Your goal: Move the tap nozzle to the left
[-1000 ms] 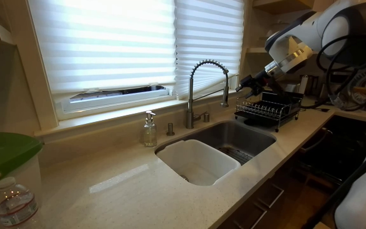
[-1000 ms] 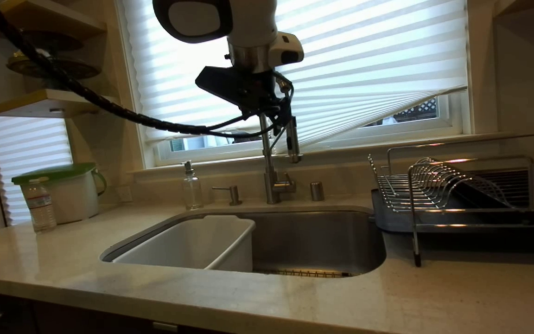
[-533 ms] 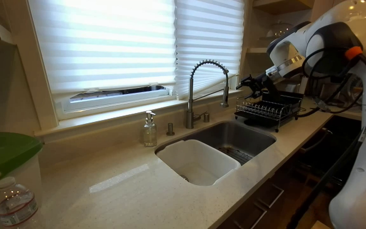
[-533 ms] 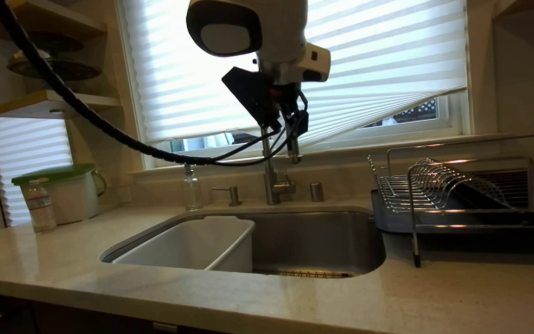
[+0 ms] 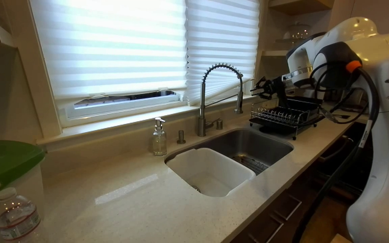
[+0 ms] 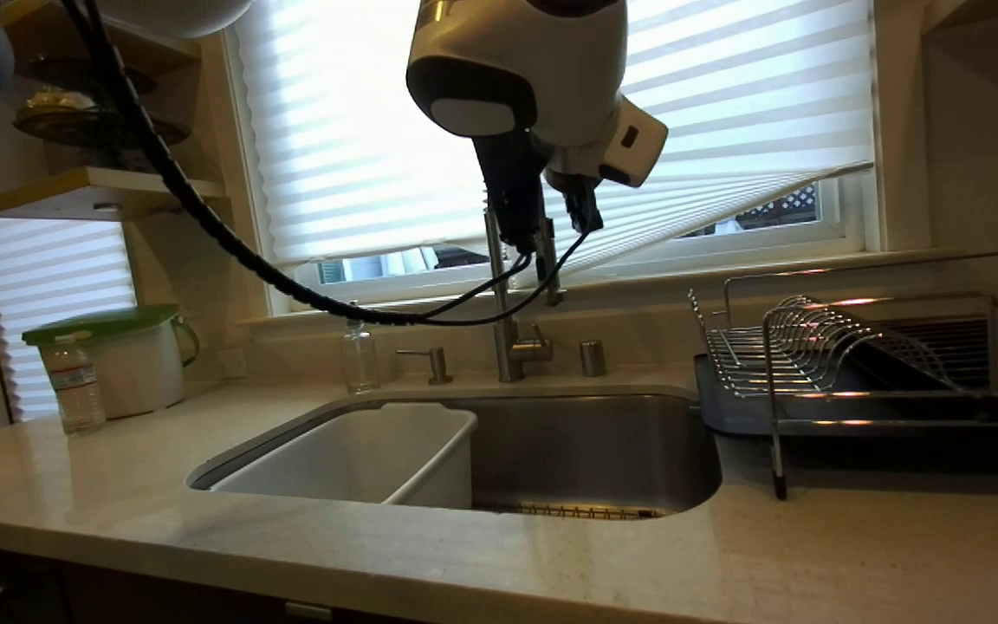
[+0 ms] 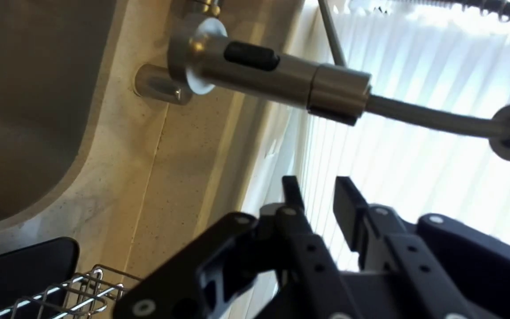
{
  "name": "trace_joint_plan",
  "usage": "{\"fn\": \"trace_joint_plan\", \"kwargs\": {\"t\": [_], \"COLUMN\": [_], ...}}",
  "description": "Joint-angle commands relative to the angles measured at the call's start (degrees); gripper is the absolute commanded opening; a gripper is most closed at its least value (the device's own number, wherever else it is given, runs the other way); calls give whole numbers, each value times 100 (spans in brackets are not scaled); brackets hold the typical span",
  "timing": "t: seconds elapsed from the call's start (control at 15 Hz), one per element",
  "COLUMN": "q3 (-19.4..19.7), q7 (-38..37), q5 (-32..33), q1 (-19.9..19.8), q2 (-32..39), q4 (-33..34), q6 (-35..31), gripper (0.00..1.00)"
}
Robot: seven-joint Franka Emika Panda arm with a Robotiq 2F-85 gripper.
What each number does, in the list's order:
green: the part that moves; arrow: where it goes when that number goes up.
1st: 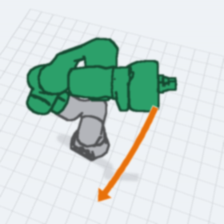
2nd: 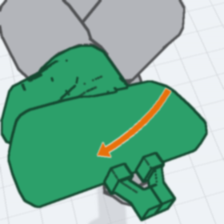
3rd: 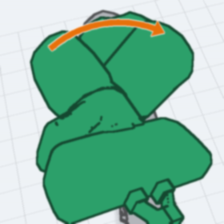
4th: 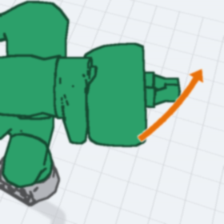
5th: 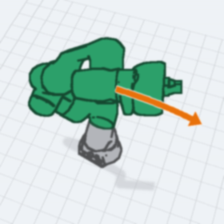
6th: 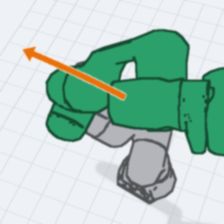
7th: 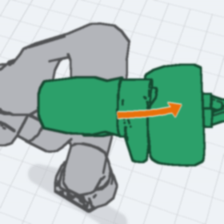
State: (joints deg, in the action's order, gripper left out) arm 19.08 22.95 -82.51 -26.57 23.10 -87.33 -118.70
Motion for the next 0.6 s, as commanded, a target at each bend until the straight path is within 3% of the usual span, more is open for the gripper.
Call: {"fn": "trace_joint_plan", "kwargs": {"t": [0.0, 0.27, 0.53], "q3": [-245, -370, -411], "q7": [-457, -616, -788], "q5": [-871, -1631, -1469], "q1": [-166, -64, 35], "q2": [335, 473, 491], "q4": [311, 345, 253], "q6": [-265, -465, -278], "gripper": [0, 0, 0]}}
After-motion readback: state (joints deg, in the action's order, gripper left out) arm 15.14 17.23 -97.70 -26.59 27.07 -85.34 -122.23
